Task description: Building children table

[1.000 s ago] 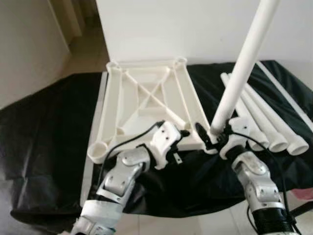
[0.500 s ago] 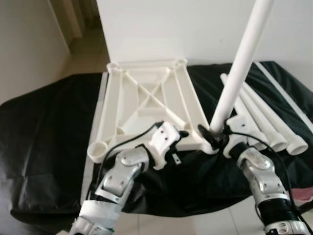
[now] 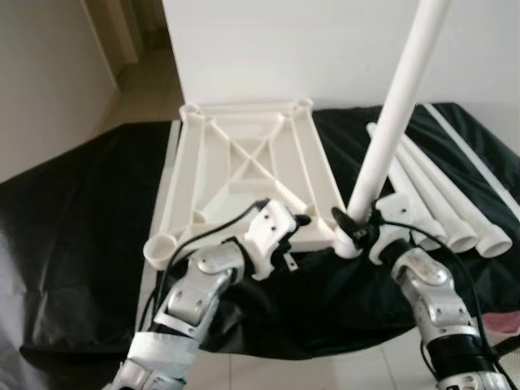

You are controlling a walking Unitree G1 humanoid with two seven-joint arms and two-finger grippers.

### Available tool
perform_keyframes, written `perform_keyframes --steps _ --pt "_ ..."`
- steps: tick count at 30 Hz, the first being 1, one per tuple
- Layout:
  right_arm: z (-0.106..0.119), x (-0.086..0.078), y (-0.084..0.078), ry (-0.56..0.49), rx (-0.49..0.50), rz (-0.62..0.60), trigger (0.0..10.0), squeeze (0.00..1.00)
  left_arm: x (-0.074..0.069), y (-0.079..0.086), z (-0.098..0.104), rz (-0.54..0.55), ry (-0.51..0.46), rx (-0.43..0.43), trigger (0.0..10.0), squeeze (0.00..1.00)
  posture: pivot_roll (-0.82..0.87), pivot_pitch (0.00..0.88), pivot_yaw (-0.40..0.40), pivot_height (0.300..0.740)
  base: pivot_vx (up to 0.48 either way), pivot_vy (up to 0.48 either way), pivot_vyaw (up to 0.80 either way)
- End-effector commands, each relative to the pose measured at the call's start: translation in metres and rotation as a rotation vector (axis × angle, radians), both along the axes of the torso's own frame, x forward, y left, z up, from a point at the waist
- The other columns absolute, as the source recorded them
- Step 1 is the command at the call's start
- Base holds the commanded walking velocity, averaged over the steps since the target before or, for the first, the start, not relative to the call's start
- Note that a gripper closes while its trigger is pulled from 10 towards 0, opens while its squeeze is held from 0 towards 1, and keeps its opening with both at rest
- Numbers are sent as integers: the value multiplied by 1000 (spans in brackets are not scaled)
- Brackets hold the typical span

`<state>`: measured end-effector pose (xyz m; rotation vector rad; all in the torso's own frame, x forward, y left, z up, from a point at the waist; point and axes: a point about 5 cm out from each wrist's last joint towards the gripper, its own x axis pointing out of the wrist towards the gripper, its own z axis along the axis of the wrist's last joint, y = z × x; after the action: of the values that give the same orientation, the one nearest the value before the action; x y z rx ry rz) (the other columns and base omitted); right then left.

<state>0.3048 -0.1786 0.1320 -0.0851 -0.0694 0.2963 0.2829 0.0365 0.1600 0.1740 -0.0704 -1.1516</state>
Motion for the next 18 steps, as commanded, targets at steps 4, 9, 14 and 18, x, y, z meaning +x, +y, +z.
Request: perform_keyframes --steps 4,9,14,18 --pt "-20 -8 6 101 59 -126 10000 0 0 4 -4 46 31 3 10000 0 -82 25 42 740 0 0 0" --pt "-19 -9 14 95 111 -242 10000 0 3 7 -4 63 41 2 10000 0 -79 31 50 740 0 0 0" --pt "-17 -13 16 107 163 -528 10000 0 17 19 0 145 12 2 10000 0 -86 30 50 740 0 0 0" --pt "-16 -17 26 116 167 -533 10000 0 22 23 1 174 2 6 10000 0 -89 29 50 740 0 0 0"
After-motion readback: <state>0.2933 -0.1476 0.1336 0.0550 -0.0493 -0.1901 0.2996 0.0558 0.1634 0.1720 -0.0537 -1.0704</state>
